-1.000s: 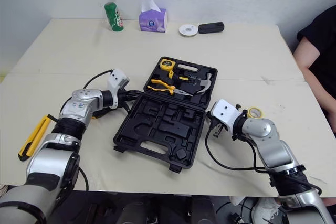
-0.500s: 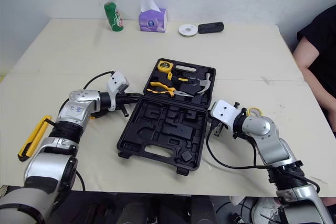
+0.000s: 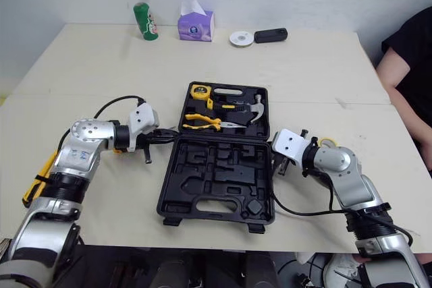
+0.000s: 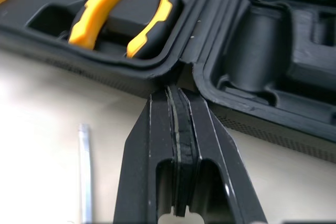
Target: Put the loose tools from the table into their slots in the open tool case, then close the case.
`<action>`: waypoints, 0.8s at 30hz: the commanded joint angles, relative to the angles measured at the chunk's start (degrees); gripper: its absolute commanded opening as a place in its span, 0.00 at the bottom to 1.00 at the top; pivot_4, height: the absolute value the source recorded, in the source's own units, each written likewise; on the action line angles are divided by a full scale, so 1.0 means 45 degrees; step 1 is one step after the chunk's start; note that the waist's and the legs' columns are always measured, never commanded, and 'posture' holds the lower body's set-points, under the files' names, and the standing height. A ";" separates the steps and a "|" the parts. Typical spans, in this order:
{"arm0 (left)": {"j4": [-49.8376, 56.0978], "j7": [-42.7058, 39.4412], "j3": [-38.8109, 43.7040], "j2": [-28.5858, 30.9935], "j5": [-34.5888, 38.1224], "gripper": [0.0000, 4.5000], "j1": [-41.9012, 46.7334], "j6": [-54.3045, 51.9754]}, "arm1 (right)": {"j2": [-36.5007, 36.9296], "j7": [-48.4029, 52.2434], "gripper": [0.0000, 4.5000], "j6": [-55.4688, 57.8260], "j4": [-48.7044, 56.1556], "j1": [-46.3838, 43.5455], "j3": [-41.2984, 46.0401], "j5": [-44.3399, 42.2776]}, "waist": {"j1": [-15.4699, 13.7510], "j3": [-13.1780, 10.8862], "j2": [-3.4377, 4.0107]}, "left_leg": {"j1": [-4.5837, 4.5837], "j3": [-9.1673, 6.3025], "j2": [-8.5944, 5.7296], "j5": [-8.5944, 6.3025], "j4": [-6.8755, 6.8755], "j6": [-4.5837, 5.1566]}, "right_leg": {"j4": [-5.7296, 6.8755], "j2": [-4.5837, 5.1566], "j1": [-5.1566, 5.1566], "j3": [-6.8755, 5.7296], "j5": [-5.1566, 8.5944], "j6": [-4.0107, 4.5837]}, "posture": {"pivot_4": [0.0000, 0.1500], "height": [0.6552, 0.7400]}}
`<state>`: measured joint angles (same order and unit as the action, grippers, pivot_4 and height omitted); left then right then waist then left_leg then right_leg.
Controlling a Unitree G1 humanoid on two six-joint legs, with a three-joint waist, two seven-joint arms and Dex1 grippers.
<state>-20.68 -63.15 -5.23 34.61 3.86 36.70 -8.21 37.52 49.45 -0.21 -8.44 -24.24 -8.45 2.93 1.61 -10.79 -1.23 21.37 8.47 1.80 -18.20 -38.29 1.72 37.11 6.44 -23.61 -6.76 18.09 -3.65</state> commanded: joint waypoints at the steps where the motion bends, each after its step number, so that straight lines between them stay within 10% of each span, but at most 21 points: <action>1: 0.1736 -0.0158 -0.0044 0.0030 0.0470 0.00 -0.0448 -0.0219 | -0.0579 0.0445 0.01 -0.0550 0.0778 -0.0335 -0.0608 -0.0236 | 0.0026 0.0000 0.0000 | -0.0002 0.0001 0.0001 0.0000 -0.0001 0.0000 | 0.0000 0.0000 0.0000 0.0002 0.0000 0.0000 | 1.00 1.00; 24: 0.5065 0.0985 0.1663 0.0800 0.1169 0.00 -0.3769 -0.2844 | -0.1221 0.1005 0.01 0.1077 0.3085 0.0609 -0.1047 -0.0293 | 0.0071 0.0001 0.0001 | -0.0019 0.0002 0.0014 0.0000 0.0014 -0.0006 | 0.0001 -0.0003 0.0001 0.0016 0.0003 0.0006 | 1.00 1.00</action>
<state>-1.51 -58.22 3.72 39.01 6.74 20.26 -21.30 33.75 53.37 6.19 1.66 -21.24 -11.01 3.39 1.93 -10.79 -1.23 21.27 8.49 1.87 -18.20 -38.22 1.69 37.11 6.43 -23.60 -6.68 18.10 -3.62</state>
